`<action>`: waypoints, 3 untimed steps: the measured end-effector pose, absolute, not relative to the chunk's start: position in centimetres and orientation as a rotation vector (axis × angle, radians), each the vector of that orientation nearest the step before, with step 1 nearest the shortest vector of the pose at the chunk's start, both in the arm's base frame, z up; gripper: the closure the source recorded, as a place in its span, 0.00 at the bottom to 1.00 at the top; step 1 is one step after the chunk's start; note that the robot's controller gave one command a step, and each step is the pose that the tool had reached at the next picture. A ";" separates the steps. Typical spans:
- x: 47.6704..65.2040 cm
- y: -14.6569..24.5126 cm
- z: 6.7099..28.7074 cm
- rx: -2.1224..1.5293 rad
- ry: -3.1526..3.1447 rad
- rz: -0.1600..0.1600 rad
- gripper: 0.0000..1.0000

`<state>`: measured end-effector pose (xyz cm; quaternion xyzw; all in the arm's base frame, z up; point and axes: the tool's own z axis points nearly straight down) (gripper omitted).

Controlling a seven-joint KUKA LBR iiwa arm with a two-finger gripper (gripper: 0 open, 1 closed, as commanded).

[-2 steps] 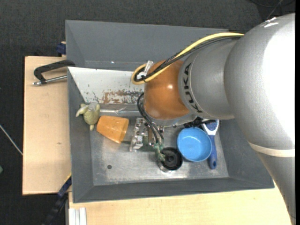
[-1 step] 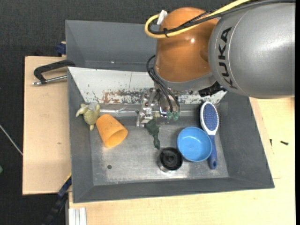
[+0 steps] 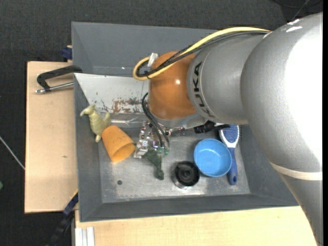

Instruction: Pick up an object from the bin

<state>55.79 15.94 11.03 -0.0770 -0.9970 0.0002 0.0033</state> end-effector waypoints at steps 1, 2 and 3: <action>56.1 15.7 26.3 -0.105 -3.154 -0.007 1.00; 60.1 14.2 14.4 -0.013 -3.136 0.002 1.00; 58.4 13.0 13.4 -0.701 -3.060 -0.001 1.00</action>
Offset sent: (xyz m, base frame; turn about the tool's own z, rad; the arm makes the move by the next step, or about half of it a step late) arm 0.0003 -0.0038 0.1468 -0.0865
